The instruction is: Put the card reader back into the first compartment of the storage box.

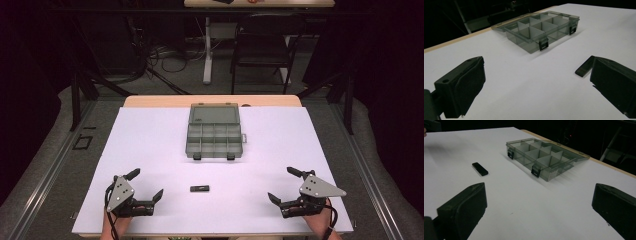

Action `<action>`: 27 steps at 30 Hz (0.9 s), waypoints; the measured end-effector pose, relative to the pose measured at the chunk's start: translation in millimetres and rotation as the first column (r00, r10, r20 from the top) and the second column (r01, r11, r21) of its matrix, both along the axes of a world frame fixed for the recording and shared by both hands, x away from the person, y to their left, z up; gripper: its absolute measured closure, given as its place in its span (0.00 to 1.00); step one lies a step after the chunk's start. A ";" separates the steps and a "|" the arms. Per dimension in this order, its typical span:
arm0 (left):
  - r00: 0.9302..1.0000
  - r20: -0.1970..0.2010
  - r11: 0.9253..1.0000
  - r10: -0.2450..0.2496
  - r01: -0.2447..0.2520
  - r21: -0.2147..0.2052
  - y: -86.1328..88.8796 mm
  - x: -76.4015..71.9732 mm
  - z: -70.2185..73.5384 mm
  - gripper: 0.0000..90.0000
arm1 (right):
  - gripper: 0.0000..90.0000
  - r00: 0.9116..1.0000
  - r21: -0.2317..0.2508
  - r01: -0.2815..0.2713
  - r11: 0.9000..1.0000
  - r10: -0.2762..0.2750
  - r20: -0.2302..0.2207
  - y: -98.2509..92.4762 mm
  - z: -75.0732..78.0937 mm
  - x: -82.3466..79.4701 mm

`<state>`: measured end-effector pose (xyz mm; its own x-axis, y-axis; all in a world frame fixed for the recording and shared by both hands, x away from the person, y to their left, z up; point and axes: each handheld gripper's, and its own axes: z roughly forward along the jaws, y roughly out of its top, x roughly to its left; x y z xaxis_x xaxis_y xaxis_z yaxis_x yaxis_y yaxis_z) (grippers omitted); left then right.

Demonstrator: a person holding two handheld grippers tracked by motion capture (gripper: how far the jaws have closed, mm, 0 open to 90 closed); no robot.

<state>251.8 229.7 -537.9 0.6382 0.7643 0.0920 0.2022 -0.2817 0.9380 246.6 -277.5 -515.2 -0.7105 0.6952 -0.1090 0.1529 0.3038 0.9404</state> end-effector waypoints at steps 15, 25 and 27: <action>0.996 -0.069 0.995 -0.057 0.062 0.073 -15.9 10.5 6.9 0.00 | 0.00 1.000 -0.008 -0.001 1.000 0.001 -0.007 -0.7 -0.2 -0.6; 0.982 -0.110 0.982 -0.154 0.165 0.093 -29.7 26.5 12.9 0.00 | 0.00 1.000 -0.016 -0.002 1.000 0.002 -0.009 -0.7 -0.6 0.1; 0.977 -0.124 0.978 -0.173 0.185 0.095 -31.4 30.2 13.6 0.00 | 0.00 1.000 -0.016 -0.002 1.000 0.002 -0.012 -0.7 -0.8 0.1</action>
